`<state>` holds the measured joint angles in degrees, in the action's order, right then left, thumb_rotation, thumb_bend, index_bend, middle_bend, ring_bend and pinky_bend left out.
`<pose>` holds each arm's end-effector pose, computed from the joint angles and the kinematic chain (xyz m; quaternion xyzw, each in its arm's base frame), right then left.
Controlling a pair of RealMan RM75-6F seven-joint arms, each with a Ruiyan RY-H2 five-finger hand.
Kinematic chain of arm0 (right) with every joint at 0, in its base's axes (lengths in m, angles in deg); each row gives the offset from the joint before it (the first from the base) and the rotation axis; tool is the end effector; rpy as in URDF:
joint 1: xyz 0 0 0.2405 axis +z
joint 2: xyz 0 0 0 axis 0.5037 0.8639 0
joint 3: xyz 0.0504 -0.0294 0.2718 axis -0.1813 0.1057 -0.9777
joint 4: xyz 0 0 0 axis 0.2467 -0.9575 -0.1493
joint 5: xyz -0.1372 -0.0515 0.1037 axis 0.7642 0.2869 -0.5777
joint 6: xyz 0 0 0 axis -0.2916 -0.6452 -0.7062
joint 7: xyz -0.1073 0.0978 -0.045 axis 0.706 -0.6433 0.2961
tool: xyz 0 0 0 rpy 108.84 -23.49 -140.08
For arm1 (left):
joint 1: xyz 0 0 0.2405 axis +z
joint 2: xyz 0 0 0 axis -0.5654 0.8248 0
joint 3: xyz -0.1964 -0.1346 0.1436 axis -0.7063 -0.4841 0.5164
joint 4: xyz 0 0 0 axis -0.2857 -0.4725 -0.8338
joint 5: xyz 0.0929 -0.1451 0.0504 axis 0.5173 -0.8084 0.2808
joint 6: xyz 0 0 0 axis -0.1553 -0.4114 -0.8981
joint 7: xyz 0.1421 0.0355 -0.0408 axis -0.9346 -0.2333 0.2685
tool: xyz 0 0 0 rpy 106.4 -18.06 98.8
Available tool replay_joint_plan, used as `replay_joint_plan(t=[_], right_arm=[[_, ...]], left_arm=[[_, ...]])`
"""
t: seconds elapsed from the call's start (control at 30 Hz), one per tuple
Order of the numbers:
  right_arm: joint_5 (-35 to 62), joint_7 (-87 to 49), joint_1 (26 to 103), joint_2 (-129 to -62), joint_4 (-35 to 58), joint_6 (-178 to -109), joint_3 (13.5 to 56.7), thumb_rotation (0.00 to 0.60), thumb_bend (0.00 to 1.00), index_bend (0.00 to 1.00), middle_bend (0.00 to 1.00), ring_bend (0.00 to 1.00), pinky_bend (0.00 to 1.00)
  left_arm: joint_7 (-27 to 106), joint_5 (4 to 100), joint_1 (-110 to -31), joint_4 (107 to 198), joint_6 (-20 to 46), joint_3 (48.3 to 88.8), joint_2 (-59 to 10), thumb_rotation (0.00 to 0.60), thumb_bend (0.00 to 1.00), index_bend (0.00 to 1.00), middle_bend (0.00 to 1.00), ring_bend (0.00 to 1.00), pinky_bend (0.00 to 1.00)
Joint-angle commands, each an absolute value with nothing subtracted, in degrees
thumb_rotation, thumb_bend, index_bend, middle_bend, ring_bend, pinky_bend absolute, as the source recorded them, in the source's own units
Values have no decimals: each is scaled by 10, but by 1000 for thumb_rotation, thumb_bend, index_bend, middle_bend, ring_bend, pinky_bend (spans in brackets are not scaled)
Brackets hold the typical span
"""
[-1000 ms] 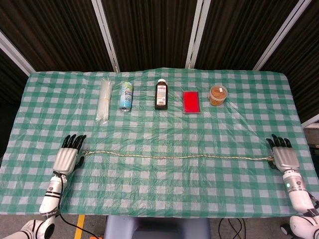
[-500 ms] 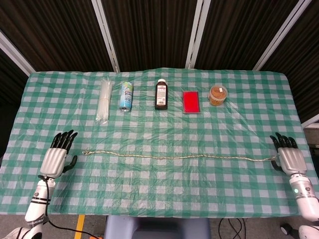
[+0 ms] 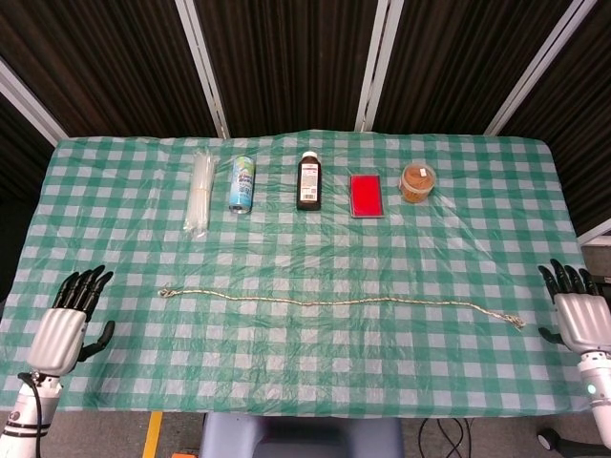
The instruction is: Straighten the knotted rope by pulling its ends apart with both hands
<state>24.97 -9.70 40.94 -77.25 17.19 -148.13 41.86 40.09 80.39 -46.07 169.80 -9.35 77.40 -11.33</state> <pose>-0.3791 -0.2240 0.1945 0.6371 -0.3823 0.2127 0.6346 -0.2914 0.2130 0.1567 -0.6301 -0.3652 -0.4392 0.5260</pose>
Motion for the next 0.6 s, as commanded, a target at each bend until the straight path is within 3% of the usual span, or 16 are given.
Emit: replay_joint_plan(t=[0.03, 0.27, 0.6], right_arm=[[292, -118, 368, -758, 215, -1572, 428, 600, 242, 0, 0, 0, 0], [362, -68, 313, -759, 254, -1686, 455, 600, 241, 0, 0, 0, 0], [385, -38, 305, -769, 258, -1687, 465, 600, 242, 0, 0, 0, 0]], left_arm=[[404, 815, -436, 1710, -116, 791, -96, 600, 454, 0, 0, 0, 29], [389, 795, -392, 1664, -147, 795, -113, 600, 454, 0, 0, 0, 18], [382, 787, -396, 1661, -117, 787, -105, 600, 456, 0, 0, 0, 13]])
